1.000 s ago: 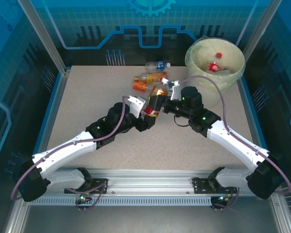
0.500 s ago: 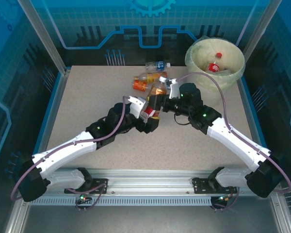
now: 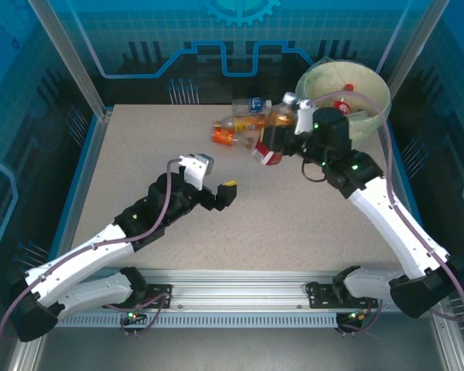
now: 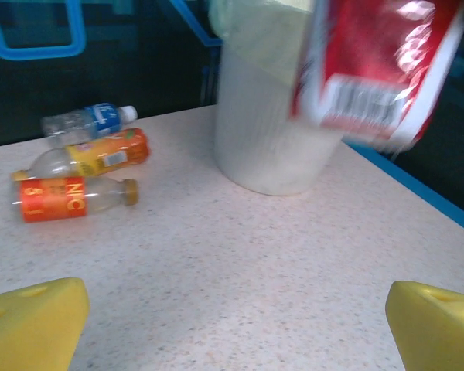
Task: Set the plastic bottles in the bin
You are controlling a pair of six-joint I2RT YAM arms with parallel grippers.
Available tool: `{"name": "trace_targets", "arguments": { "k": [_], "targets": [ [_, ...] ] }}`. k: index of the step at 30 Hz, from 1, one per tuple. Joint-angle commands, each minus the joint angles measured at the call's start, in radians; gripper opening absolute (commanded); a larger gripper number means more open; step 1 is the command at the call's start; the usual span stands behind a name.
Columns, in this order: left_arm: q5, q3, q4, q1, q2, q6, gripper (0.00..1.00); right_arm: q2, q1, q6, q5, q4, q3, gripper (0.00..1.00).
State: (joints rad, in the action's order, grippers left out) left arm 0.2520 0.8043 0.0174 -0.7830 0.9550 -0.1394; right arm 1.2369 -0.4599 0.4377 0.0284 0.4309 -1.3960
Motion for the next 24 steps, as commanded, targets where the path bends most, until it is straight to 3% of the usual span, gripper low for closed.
{"name": "trace_targets", "arguments": {
  "k": [1,9,24],
  "targets": [
    [0.139,-0.032,0.004,0.001,-0.031,-0.006,0.99,-0.015,0.085,-0.109,-0.04,0.097,-0.106,0.4],
    [0.224,-0.049,0.052,0.025,-0.058,-0.041,0.99,0.078,0.262,-0.304,-0.15,0.16,-0.297,0.39],
    [0.284,-0.079,0.099,0.065,-0.115,-0.105,0.99,0.41,0.368,-0.823,-0.563,0.095,-0.528,0.42]
  ]
}}
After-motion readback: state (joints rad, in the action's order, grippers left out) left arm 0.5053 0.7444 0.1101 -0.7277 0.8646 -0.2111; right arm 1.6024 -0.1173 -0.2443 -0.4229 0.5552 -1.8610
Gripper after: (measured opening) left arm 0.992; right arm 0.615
